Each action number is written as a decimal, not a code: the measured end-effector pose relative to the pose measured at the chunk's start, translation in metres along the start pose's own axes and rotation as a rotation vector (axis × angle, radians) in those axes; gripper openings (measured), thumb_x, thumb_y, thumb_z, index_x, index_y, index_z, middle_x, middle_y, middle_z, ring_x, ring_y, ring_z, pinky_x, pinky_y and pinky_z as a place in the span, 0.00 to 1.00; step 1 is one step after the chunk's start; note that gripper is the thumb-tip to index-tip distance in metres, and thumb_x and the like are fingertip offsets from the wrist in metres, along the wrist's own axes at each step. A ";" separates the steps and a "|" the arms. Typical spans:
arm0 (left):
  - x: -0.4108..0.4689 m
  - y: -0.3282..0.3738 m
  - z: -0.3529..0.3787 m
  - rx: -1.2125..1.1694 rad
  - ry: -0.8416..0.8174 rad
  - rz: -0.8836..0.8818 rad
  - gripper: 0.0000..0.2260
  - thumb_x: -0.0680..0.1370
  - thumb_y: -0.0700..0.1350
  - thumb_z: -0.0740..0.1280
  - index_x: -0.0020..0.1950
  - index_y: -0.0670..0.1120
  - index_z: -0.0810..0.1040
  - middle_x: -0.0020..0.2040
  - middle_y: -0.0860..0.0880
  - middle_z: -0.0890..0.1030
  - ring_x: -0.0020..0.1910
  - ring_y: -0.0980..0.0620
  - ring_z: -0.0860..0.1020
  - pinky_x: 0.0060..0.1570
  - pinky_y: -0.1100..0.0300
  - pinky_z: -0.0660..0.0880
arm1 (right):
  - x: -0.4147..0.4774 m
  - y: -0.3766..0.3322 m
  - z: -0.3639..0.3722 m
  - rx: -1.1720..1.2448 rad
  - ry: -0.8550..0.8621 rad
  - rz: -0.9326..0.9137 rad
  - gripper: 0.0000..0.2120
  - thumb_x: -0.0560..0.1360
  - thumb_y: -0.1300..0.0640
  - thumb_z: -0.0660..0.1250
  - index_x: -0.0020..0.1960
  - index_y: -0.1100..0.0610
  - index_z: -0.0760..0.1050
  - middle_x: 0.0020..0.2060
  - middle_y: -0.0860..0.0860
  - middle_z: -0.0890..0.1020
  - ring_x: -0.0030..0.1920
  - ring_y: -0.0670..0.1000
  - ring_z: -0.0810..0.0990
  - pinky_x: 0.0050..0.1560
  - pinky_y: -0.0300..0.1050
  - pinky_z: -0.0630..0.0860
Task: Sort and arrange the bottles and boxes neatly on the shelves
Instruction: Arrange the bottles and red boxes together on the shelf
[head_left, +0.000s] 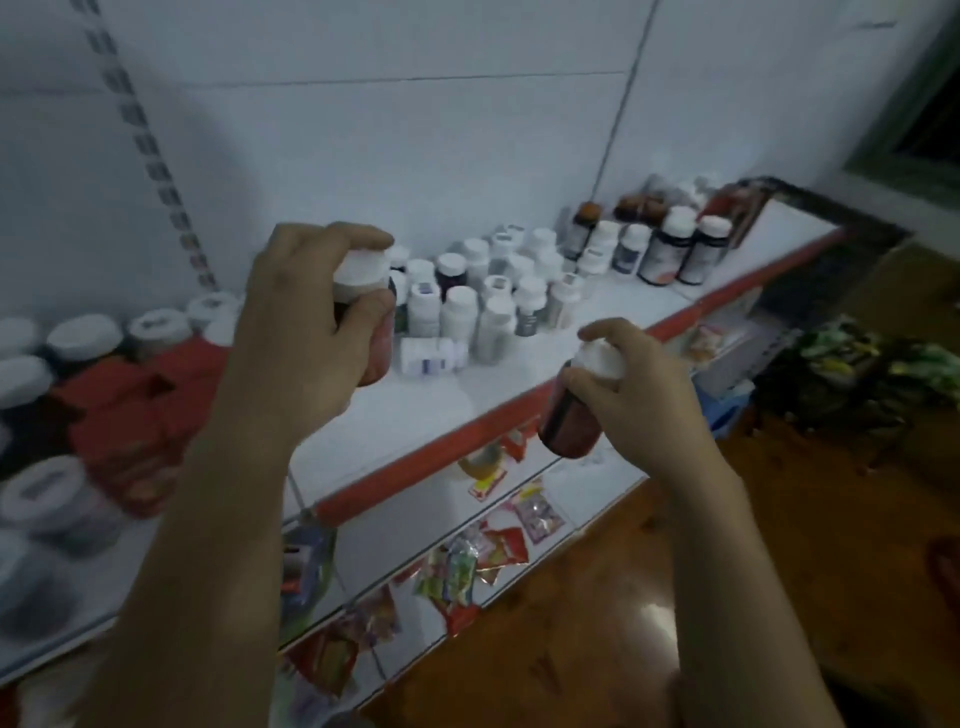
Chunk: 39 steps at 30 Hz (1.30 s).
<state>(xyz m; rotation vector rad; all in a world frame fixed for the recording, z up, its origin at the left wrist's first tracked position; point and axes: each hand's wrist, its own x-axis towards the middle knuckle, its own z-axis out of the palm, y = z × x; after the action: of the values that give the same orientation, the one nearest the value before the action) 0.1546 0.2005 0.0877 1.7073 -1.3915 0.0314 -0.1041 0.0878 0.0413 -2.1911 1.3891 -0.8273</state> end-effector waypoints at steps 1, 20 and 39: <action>0.007 0.011 0.021 -0.022 -0.040 0.010 0.17 0.79 0.41 0.69 0.65 0.58 0.76 0.62 0.50 0.73 0.62 0.51 0.73 0.64 0.58 0.68 | -0.004 0.022 -0.013 -0.018 0.023 0.053 0.19 0.77 0.45 0.71 0.66 0.46 0.72 0.56 0.48 0.77 0.53 0.52 0.78 0.48 0.52 0.82; 0.192 0.145 0.367 -0.198 -0.483 0.165 0.18 0.78 0.49 0.72 0.67 0.59 0.74 0.64 0.54 0.74 0.62 0.52 0.72 0.59 0.52 0.71 | 0.142 0.279 -0.177 -0.106 0.259 0.332 0.22 0.76 0.44 0.73 0.67 0.46 0.73 0.63 0.44 0.77 0.60 0.45 0.73 0.44 0.30 0.69; 0.303 0.262 0.618 -0.116 -0.524 0.292 0.17 0.76 0.49 0.73 0.64 0.59 0.76 0.60 0.57 0.77 0.60 0.56 0.74 0.59 0.57 0.71 | 0.377 0.535 -0.279 -0.081 -0.036 0.178 0.20 0.77 0.47 0.73 0.67 0.48 0.74 0.63 0.47 0.78 0.60 0.50 0.77 0.52 0.44 0.72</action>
<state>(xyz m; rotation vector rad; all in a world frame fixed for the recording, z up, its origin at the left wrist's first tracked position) -0.2463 -0.4164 0.0429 1.4582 -1.9782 -0.3500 -0.5241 -0.4855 0.0116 -2.0927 1.5974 -0.6752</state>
